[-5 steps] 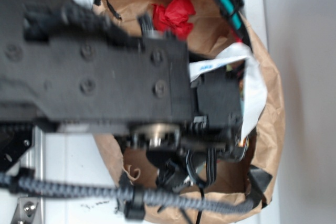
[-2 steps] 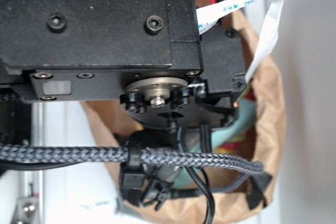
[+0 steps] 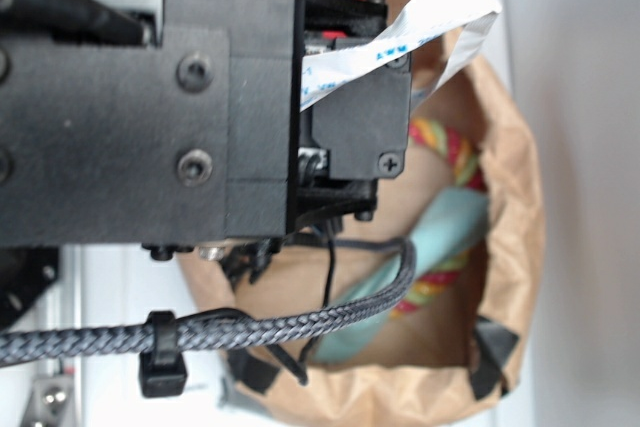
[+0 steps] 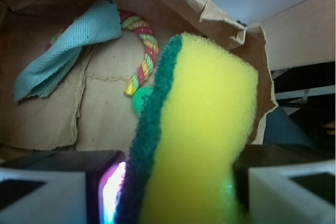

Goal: Grab the green sponge.

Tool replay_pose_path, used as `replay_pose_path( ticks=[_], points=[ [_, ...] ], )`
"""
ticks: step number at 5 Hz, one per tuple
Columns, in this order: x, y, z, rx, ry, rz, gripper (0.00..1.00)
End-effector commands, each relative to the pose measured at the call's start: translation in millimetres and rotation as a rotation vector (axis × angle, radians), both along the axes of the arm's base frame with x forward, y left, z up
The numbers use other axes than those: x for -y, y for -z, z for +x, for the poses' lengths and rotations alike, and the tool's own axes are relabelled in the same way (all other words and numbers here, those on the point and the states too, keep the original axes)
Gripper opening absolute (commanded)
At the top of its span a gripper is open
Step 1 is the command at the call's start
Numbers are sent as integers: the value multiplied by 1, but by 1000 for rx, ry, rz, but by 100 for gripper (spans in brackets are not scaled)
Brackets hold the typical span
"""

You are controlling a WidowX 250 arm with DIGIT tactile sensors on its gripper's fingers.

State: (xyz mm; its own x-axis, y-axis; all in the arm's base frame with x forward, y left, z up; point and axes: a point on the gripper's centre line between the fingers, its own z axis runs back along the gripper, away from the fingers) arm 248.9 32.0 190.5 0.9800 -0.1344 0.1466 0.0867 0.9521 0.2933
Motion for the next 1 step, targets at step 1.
replay_pose_path(
  ticks=[1],
  points=[
    [12, -8, 7, 100, -15, 32, 0]
  ],
)
